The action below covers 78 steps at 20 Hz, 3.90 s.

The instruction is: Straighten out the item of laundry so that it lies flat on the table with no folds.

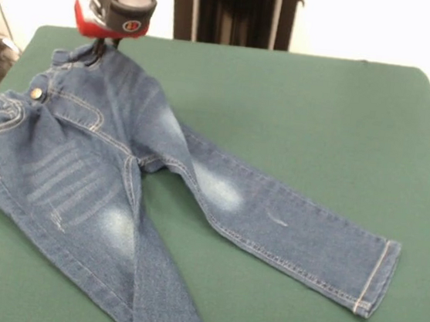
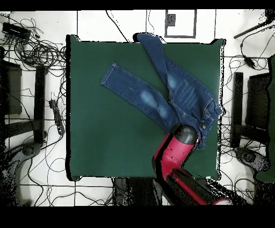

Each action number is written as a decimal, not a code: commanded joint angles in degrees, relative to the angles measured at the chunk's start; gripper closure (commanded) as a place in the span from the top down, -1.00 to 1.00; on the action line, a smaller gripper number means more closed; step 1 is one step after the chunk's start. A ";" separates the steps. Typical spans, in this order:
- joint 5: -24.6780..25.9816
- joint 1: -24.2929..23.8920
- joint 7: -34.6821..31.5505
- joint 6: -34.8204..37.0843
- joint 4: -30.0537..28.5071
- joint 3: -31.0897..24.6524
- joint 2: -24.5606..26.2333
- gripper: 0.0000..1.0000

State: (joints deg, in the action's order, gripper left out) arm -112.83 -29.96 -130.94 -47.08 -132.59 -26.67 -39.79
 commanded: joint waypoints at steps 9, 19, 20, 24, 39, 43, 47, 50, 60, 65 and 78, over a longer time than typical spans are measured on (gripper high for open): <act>-0.22 -0.87 14.90 -4.19 3.14 -1.46 3.76 -1.00; -0.76 -1.66 14.47 -3.86 4.20 -2.97 4.57 1.00; -1.51 -1.90 14.74 -3.99 4.40 -3.62 4.53 1.00; -4.51 -2.08 17.18 -7.13 7.29 -6.30 4.24 1.00; -10.20 -7.07 26.29 -17.43 22.73 -19.09 6.23 1.00; -9.72 -7.83 25.35 -15.46 23.61 -21.09 6.19 1.00; -10.14 -8.29 24.95 -14.03 24.28 -23.15 5.75 1.00; -11.14 -8.89 25.34 -14.06 24.74 -24.99 5.84 1.00; -10.60 -9.03 23.77 -15.98 29.09 -29.20 9.03 1.00; -8.55 -8.02 24.44 -18.88 33.80 -29.60 12.19 1.00; -7.48 -5.65 18.63 -20.13 38.93 -31.72 16.67 1.00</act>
State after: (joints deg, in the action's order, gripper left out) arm -119.11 -39.78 -121.74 -63.09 -96.65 -54.38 -27.59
